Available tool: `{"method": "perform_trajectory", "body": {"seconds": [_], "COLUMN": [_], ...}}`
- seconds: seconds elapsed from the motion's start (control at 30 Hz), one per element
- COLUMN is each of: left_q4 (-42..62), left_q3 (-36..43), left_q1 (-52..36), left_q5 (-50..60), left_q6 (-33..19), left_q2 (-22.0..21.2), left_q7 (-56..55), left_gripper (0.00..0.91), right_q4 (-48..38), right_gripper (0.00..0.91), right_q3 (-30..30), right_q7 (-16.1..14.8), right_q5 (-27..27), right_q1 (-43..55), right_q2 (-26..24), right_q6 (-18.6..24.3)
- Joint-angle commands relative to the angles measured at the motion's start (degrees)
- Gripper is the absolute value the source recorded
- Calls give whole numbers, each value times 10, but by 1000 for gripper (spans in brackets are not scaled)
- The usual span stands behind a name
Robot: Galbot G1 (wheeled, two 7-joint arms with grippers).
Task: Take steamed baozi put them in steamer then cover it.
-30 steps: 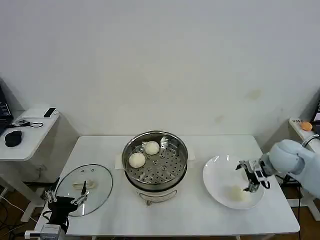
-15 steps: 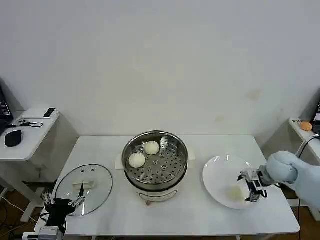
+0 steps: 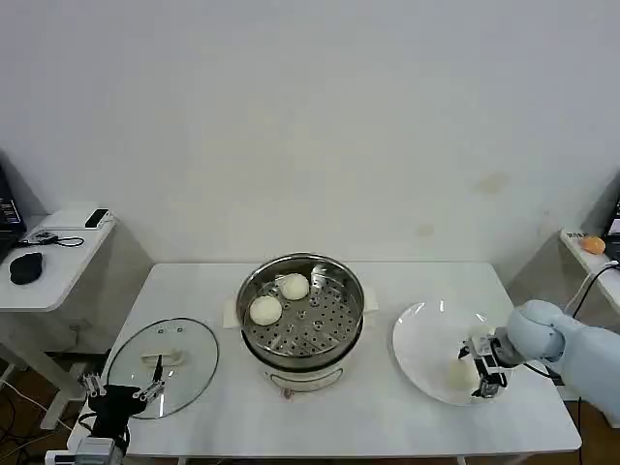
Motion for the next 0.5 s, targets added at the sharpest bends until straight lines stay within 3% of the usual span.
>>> {"method": "perform_trajectory", "body": {"seconds": [0.03,0.5], "left_q4": [1,-2], "left_q3": [1,1], "left_q1": [0,0], "left_q5": [0,0], "left_q6": [0,0], "left_q2": [0,-2], "left_q7": [-1,-1], "left_gripper": [907,907], "right_q4": [-5,-10], "right_gripper": [736,625], "right_q3": [2,3], "right_q7": [0,-7], "right_q5": [-3,0], "right_q1": [-6,1], "right_q2": [5,14], "right_q6": [-8,-8]}}
